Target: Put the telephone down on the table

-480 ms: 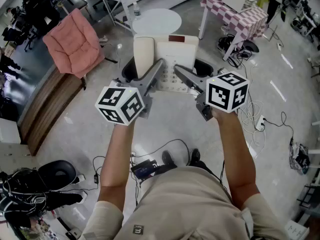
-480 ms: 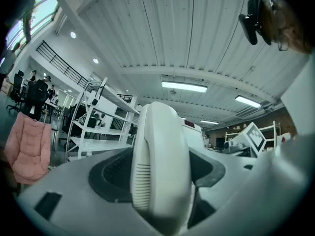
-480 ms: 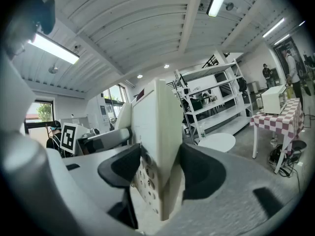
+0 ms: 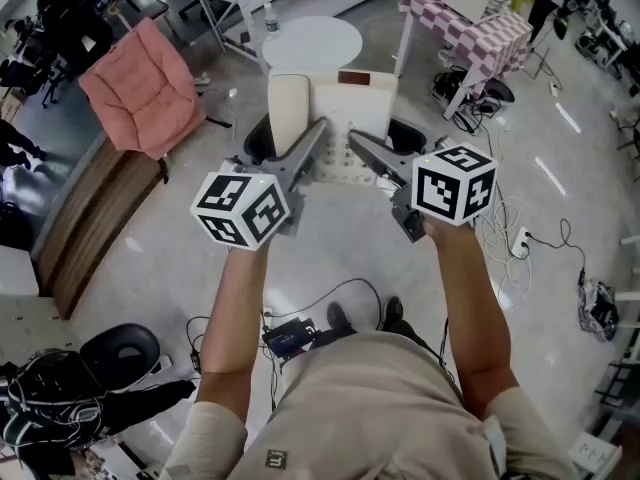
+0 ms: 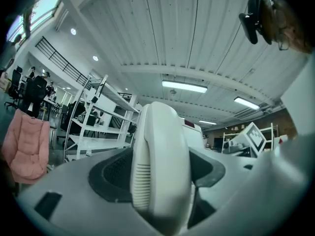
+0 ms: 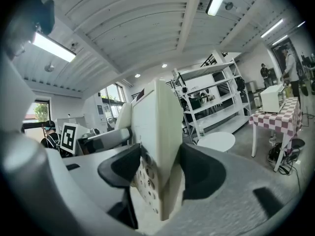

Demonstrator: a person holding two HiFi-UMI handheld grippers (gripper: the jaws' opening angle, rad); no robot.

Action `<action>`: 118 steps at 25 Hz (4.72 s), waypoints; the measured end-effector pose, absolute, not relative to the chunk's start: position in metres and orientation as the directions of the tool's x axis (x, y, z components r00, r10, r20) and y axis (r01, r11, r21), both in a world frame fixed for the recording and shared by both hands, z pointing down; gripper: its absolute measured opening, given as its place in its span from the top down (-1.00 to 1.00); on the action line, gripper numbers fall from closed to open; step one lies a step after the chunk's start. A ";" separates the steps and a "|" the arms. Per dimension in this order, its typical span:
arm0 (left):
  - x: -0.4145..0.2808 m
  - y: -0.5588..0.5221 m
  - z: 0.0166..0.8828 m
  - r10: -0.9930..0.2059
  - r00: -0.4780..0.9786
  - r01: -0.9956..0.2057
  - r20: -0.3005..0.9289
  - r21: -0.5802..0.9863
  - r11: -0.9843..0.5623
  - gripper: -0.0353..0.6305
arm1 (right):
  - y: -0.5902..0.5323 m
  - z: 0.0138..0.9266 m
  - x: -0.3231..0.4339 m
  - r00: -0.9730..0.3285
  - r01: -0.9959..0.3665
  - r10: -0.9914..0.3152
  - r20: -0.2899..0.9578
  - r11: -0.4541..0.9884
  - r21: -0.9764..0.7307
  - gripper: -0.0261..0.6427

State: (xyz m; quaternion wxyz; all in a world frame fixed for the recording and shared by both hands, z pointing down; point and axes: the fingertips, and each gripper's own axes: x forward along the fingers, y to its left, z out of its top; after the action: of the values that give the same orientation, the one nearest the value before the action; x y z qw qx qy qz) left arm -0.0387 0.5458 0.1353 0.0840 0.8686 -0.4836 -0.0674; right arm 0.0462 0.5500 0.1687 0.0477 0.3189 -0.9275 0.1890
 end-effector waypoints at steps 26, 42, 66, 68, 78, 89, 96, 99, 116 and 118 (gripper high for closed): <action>-0.039 0.414 0.158 -0.882 0.471 -0.865 0.012 0.203 -0.459 -0.08 | 0.413 0.193 0.045 -0.832 -0.552 -0.521 0.192 0.737 -0.390 0.21; 0.024 0.244 0.164 -0.927 0.371 -0.914 0.056 0.200 -0.353 -0.08 | 0.235 0.201 0.108 -0.888 -0.459 -0.421 0.187 0.777 -0.430 0.21; 0.052 0.115 0.167 -0.894 0.445 -0.883 0.059 0.193 -0.427 -0.08 | 0.112 0.204 0.136 -0.852 -0.518 -0.491 0.183 0.735 -0.437 0.21; 0.045 0.100 0.168 -0.886 0.461 -0.874 0.051 0.197 -0.444 -0.08 | 0.098 0.205 0.129 -0.841 -0.534 -0.506 0.189 0.727 -0.430 0.21; -0.018 0.014 0.171 -0.847 0.528 -0.834 0.053 0.219 -0.506 -0.08 | 0.020 0.206 0.067 -0.798 -0.596 -0.563 0.217 0.677 -0.432 0.21; -0.069 -0.056 0.178 -0.824 0.563 -0.812 0.068 0.232 -0.535 -0.08 | -0.046 0.213 0.016 -0.776 -0.622 -0.587 0.233 0.646 -0.442 0.21; -0.102 -0.096 0.183 -0.809 0.584 -0.796 0.065 0.246 -0.554 -0.08 | -0.084 0.215 -0.017 -0.758 -0.643 -0.603 0.247 0.630 -0.434 0.21; -0.119 -0.109 0.186 -0.805 0.590 -0.789 0.060 0.256 -0.558 -0.08 | -0.097 0.217 -0.034 -0.753 -0.651 -0.606 0.256 0.629 -0.426 0.21; -0.177 -0.161 0.189 -0.837 0.546 -0.814 0.041 0.262 -0.518 -0.08 | -0.155 0.218 -0.091 -0.788 -0.613 -0.556 0.263 0.679 -0.404 0.21; -0.180 -0.170 0.188 -0.846 0.532 -0.824 0.039 0.253 -0.506 -0.08 | -0.165 0.218 -0.095 -0.801 -0.598 -0.542 0.256 0.692 -0.404 0.21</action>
State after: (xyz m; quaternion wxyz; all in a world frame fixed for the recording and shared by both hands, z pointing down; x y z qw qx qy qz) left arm -0.1804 -0.1703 0.1883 0.1212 0.8667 -0.4818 -0.0447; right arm -0.0947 -0.1653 0.2181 0.0584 0.3102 -0.9181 0.2398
